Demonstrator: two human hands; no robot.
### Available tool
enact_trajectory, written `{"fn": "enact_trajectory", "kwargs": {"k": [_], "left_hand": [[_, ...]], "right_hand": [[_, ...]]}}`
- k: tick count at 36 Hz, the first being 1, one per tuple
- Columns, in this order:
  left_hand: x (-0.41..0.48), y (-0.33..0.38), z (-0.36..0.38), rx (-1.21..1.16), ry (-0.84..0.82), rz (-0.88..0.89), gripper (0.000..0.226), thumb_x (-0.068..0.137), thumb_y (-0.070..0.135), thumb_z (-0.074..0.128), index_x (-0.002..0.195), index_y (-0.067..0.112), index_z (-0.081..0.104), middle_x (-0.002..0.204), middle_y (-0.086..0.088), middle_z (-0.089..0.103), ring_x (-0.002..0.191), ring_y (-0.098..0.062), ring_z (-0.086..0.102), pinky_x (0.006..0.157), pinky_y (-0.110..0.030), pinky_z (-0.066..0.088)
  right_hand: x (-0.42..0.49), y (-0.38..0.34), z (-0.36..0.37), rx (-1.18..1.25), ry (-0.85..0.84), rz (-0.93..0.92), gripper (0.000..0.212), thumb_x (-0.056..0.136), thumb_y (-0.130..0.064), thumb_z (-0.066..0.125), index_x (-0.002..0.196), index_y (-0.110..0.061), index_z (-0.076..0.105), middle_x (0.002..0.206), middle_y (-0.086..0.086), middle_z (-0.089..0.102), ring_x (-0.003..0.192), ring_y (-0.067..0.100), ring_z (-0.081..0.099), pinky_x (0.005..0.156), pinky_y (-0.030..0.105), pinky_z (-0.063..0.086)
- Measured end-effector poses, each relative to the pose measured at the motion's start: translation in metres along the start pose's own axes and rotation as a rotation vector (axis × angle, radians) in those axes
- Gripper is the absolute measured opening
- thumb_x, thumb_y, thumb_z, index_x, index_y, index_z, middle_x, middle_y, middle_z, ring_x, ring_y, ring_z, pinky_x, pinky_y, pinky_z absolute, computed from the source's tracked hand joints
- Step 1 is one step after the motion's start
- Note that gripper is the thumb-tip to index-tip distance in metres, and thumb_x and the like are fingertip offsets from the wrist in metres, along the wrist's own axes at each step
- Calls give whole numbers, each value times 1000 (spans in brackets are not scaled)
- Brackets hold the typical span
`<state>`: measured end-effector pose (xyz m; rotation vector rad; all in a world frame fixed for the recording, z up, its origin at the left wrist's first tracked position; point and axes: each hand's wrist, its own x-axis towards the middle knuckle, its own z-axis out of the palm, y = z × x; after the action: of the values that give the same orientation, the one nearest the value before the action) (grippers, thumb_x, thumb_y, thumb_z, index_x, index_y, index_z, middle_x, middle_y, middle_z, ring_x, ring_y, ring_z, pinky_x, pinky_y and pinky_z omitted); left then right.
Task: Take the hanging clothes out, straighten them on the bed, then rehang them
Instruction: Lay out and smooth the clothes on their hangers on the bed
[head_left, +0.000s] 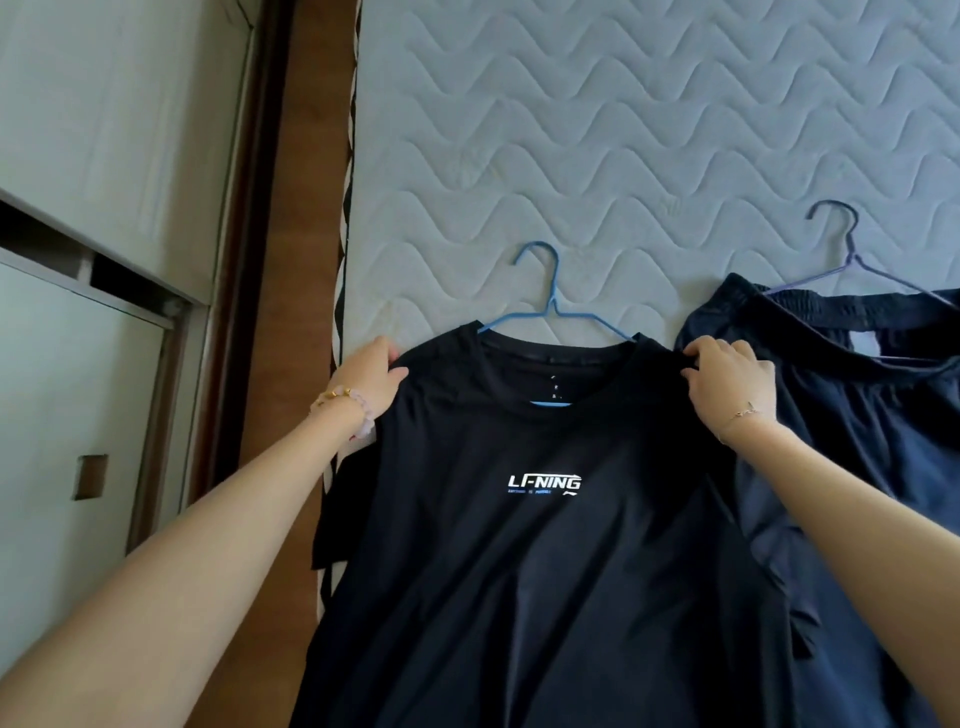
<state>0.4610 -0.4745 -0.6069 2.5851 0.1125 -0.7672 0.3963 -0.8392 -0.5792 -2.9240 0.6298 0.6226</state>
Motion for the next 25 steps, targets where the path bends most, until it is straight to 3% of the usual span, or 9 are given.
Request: {"fn": "enact_trajectory", "kwargs": {"k": [3,6,10,12,16,25], "left_hand": [[4,-2,-5,21,-16,31,23,96,20,47,109,3,53,105,-16,61,95,-32,57,80,-38,43],[3,-10,-11,-105,94,11,19,94,18,48,105,5,57,98,-15,62,91,-32,58,79,-37,45],[5,-25,-22,-258,207,-72,12,93,19,50,88,9,54,85,-13,59,79,-29,54,64,-30,38],[7,-29,-30,-314,232,-104,11,93,19,51,87,11,54,90,-14,61,81,-29,55,67,-30,39],[18,-29,-43,-326,271,-121,11,93,20,51,90,10,55,101,-11,62,85,-26,54,72,-27,39],[59,7,-68,-319,330,-98,6,90,21,57,92,15,60,91,-4,59,86,-23,54,72,-25,37]], "right_hand": [[5,4,0,-57,17,-51,26,103,-20,51,124,-10,62,124,11,65,122,34,51,97,45,37],[8,-2,-6,-40,30,-115,27,103,-22,52,122,-8,65,120,13,66,117,37,54,94,45,40],[14,-20,-16,22,42,-186,25,102,-22,54,118,-9,67,119,11,67,115,36,56,92,44,43],[20,-29,-22,68,48,-199,23,101,-22,55,116,-9,67,121,11,67,115,36,57,90,43,45],[40,-46,-35,123,30,-180,25,100,-25,56,118,-11,68,126,11,66,116,39,59,92,45,47],[91,-56,-55,172,100,-58,27,99,-20,58,120,-7,69,128,22,63,122,42,55,99,46,45]]}}
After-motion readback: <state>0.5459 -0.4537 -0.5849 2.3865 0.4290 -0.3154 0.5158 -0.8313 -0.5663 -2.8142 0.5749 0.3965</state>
